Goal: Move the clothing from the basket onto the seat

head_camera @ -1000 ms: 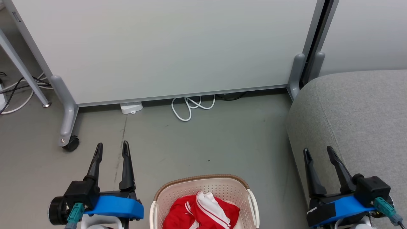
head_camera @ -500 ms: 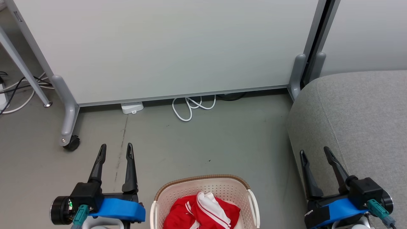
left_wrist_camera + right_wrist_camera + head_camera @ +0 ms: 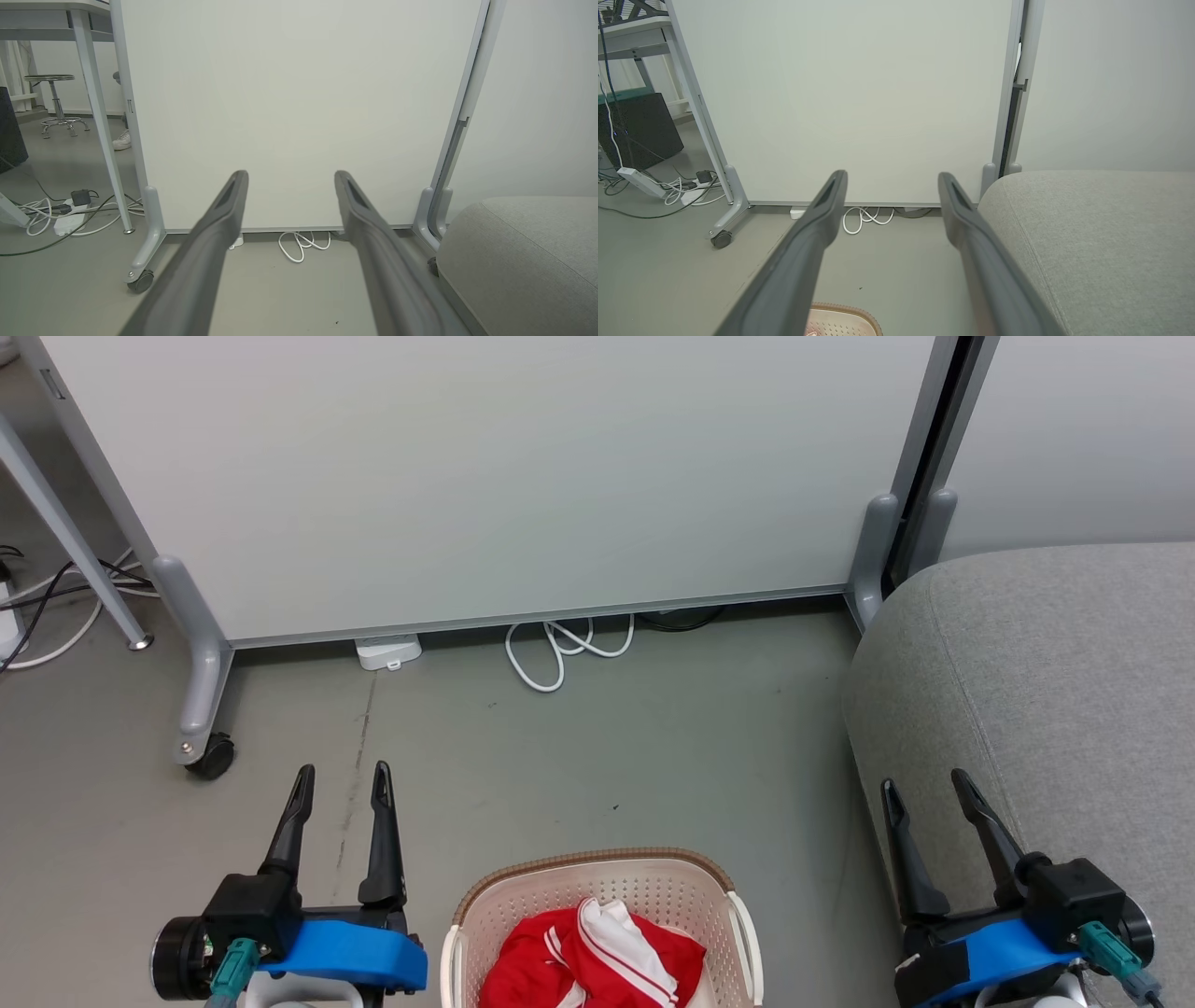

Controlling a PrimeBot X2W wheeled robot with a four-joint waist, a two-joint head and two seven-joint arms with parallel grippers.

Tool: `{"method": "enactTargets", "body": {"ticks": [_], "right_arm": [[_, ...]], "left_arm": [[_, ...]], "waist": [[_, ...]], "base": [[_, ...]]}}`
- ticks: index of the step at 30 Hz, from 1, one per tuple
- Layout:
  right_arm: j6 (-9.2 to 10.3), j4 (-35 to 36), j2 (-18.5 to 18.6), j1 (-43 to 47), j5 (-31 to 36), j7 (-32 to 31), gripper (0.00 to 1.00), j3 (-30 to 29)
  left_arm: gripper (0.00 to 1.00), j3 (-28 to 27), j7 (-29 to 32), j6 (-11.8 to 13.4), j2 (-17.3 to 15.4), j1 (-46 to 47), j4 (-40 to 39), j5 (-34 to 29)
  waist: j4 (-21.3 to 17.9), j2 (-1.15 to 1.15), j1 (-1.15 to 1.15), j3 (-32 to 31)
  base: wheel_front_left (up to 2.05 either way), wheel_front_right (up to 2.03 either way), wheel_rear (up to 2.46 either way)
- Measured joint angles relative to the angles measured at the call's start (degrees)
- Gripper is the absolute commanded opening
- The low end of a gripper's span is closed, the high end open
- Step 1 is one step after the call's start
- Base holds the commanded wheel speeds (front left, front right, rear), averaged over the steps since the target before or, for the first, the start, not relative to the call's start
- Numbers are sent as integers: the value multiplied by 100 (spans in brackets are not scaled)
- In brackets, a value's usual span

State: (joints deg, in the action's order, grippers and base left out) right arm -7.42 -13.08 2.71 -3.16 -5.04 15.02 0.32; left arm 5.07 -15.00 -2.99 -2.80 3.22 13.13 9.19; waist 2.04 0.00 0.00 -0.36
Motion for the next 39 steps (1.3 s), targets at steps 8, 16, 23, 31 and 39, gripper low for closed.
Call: {"method": "enactTargets", "body": {"ticks": [8, 16, 23, 31, 39], "right_arm": [[0, 1, 0, 0, -19, 0, 100, 12], [0, 37, 0, -2, -25, 0, 100, 13], [0, 112, 1, -89, -21, 1, 100, 54], [0, 272, 3, -448, 42, 1, 100, 109], [-4, 411, 4, -871, 66, 1, 100, 223]], "left_arm": [[100, 1, 0, -8, 0, 1, 29, 4], [100, 232, -1, -198, -4, 217, 364, -132], [100, 475, -7, -360, -5, 660, 914, -323], [100, 892, -7, -422, -126, 1356, 1575, -416], [100, 1853, -7, -441, -512, 2099, 2402, -288]], "waist": [[-9, 0, 0, 20], [-27, 0, 0, 108], [-120, 0, 0, 345], [-319, 0, 0, 911], [-665, 0, 1, 1581]], "base": [[0, 0, 0], [0, 0, 0], [0, 0, 0], [0, 0, 0], [0, 0, 0]]}}
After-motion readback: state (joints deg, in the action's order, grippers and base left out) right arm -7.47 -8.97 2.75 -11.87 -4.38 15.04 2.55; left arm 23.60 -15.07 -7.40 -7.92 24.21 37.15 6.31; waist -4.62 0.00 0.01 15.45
